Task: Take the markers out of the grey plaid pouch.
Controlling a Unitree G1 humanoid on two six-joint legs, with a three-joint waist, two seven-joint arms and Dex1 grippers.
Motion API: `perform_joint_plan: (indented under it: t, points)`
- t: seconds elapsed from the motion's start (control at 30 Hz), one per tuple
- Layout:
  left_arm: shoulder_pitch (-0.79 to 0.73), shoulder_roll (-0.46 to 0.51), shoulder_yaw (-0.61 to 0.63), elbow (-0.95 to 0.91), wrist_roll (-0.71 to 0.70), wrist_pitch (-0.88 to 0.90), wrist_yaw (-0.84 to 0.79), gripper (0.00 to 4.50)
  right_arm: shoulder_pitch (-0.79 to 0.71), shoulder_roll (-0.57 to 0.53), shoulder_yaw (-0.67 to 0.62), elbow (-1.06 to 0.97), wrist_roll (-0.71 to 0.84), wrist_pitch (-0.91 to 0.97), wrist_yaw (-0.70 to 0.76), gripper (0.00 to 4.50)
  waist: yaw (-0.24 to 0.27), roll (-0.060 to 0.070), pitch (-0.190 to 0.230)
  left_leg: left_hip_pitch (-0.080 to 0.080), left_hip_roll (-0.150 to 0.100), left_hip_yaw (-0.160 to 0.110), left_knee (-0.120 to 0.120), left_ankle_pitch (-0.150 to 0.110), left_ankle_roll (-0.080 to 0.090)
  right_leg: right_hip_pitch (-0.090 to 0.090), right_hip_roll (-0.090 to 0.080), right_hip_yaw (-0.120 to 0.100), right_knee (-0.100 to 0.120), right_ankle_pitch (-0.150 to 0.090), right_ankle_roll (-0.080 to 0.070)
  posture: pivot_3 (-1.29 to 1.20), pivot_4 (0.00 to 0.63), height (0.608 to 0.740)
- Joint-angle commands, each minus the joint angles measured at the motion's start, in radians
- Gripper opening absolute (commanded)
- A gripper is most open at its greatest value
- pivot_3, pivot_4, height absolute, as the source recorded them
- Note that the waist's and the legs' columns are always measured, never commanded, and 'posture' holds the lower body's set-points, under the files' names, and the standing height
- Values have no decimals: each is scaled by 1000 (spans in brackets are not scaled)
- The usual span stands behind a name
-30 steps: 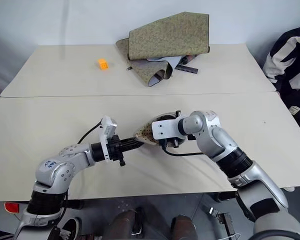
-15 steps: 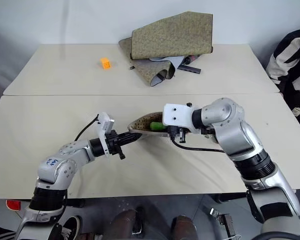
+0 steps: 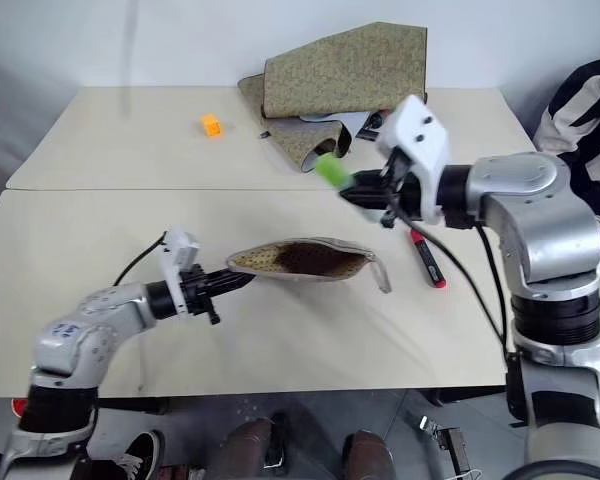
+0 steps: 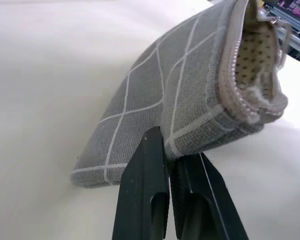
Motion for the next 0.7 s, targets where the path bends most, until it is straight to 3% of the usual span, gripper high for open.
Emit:
perform_joint_plan:
  t: [0.03,0.23,0.37,0.6,0.7]
  points:
    - [15,14,32,-39,-26,-18,-29,0,66,-73,60,134,-147,-127,-103,440,1,0,0,0,0,1,0,0,0,0,0,0,0,0,0,0,150,740]
    - [4,-47,15,-62,-36,-16,13,0,171,-34,17,299,-208,-138,-292,440,0,1,1,-3,-1,2,0,4,6,-2,1,-1,0,0,0,0,150,740]
    - [25,-54,6,-73,-32,-9,8,0,198,-65,8,372,-245,-139,-362,440,-1,1,1,-5,0,3,0,4,7,-6,2,-2,2,0,0,0,150,740]
    - [-1,-52,10,-33,-17,-29,6,0,233,-24,-6,364,-189,-61,-342,440,0,1,1,-4,1,6,1,4,7,-7,2,-1,3,0,0,0,150,740]
    - [7,-68,15,-48,-29,-24,19,0,222,-32,-1,400,-207,-92,-358,1458,0,1,1,-4,1,6,1,4,7,-7,2,0,3,0,0,0,150,740]
